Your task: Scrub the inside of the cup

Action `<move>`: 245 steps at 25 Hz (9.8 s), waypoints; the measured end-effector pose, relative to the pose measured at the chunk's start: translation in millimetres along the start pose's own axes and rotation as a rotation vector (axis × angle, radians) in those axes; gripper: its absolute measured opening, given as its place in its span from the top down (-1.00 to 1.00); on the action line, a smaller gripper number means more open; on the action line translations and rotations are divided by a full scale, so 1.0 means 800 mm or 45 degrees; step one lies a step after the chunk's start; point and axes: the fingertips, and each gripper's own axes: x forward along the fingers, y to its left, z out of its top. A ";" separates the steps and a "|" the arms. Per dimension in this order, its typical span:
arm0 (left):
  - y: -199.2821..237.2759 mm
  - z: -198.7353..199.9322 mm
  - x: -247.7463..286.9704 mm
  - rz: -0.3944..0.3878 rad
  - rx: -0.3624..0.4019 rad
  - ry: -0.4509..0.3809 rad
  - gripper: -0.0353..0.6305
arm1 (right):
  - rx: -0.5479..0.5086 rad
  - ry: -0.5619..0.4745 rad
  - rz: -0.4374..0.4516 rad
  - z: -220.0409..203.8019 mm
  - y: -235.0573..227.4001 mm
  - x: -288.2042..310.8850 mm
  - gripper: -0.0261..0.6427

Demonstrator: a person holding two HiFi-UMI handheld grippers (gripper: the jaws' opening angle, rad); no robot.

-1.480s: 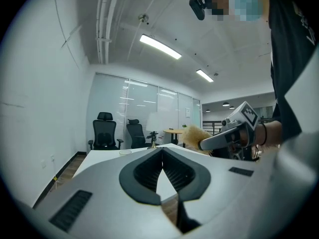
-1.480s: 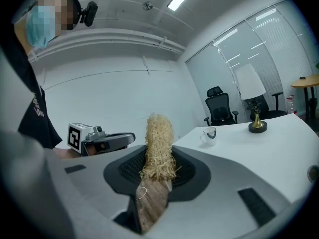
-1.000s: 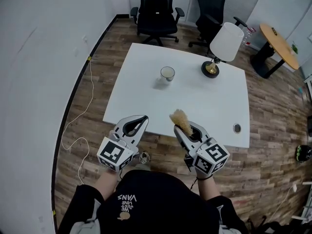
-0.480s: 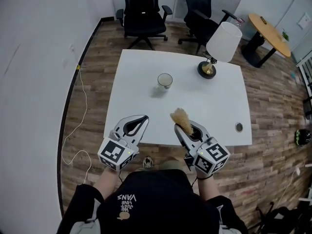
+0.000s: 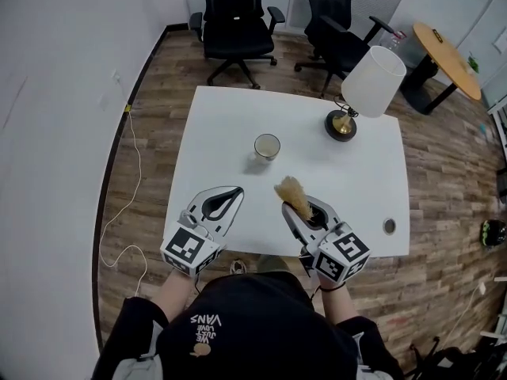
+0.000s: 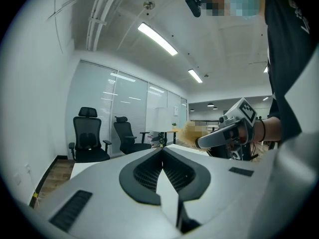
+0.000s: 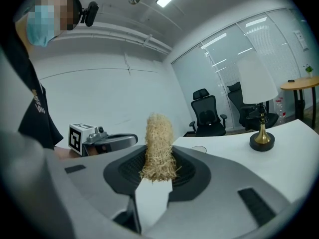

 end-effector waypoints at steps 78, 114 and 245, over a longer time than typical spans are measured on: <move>0.105 -0.166 0.199 -0.078 0.061 0.307 -0.20 | 0.064 0.158 0.118 0.003 -0.135 0.116 0.61; 0.101 -0.202 0.273 -0.159 0.021 0.291 -0.28 | 0.100 0.210 0.077 -0.009 -0.167 0.110 0.61; 0.099 -0.133 0.218 0.002 0.095 0.373 -0.30 | 0.074 0.139 0.105 0.004 -0.138 0.080 0.61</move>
